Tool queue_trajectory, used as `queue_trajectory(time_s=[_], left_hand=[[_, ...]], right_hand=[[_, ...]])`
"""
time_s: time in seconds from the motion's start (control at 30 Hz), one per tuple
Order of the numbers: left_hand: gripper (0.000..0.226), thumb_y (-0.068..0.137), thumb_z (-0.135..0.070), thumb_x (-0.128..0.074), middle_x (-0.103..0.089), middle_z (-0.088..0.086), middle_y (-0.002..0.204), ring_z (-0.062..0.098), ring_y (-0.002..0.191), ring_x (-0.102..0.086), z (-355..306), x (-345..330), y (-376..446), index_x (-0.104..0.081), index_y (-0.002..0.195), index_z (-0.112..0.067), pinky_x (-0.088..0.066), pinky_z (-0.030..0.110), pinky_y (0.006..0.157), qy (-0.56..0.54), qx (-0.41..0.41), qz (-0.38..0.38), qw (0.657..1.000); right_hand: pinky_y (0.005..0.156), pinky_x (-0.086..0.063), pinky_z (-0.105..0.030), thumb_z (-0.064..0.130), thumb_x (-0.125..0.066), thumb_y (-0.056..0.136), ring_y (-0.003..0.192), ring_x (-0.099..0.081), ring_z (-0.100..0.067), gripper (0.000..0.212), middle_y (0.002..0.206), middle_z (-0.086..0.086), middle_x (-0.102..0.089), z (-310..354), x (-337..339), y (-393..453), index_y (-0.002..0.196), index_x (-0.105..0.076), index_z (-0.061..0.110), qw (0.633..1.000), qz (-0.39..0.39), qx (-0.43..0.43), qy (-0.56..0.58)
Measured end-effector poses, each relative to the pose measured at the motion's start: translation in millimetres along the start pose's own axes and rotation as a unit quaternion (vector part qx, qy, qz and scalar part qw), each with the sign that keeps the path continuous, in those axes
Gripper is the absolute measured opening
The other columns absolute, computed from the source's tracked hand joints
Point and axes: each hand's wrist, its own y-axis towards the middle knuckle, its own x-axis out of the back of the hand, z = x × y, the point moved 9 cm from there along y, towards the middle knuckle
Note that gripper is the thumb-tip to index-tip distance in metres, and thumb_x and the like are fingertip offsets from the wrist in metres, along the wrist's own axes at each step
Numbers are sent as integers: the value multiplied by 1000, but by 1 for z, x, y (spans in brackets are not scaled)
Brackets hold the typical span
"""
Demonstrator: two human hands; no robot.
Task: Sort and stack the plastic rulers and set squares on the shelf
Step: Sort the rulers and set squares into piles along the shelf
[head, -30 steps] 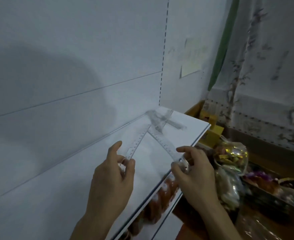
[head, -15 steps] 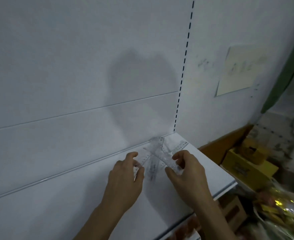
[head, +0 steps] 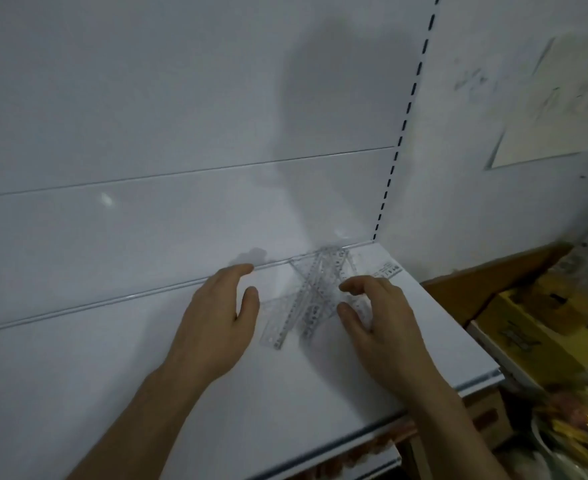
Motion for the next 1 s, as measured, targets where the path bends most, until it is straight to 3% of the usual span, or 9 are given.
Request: queue_trajectory(time_s=[0.27,0.57,0.7,0.8,0.9,1.0], left_hand=[[43,101,-30,-46,-51,-4,145,13,134,-44,84,85,-58,-47,143,-19,-26,19,106,80,100,-46,991],[49,102,-36,-42,-44,0,151,15,138,-38,183,220,-178,-43,147,-15,-18,18,108,148,177,-84,969],[56,98,-38,-42,-44,10,151,24,139,-40,240,303,-251,-44,146,-9,-21,27,112,181,222,-110,952],[69,91,-45,-31,-38,10,156,25,144,-34,276,365,-310,-39,149,-9,-21,34,117,195,249,-142,938],[66,96,-45,-31,-34,11,158,26,146,-30,312,417,-377,-36,151,-10,-22,41,120,214,304,-156,915],[68,93,-47,-33,-36,11,157,26,145,-32,330,473,-433,-37,150,-10,-28,43,120,234,328,-192,895]], right_hand=[[107,-39,-38,35,-57,97,124,-42,-8,31,128,18,-51,108,-81,-10,127,-53,37,983,137,118,-23],[110,-34,-24,43,-53,99,130,-36,2,38,137,25,-43,267,-185,-81,137,-45,40,942,236,236,-14],[118,-28,-28,50,-48,100,139,-28,0,51,150,22,-34,345,-232,-129,148,-34,38,908,294,293,-62],[122,-21,-29,53,-45,101,145,-21,-2,60,157,19,-25,410,-272,-169,154,-24,35,875,332,341,-93],[123,-18,-33,53,-45,101,149,-15,-4,67,162,16,-17,476,-314,-216,157,-16,32,830,377,394,-115],[123,-17,-27,54,-45,101,149,-13,-3,68,163,18,-13,543,-342,-256,158,-13,33,794,410,439,-96]])
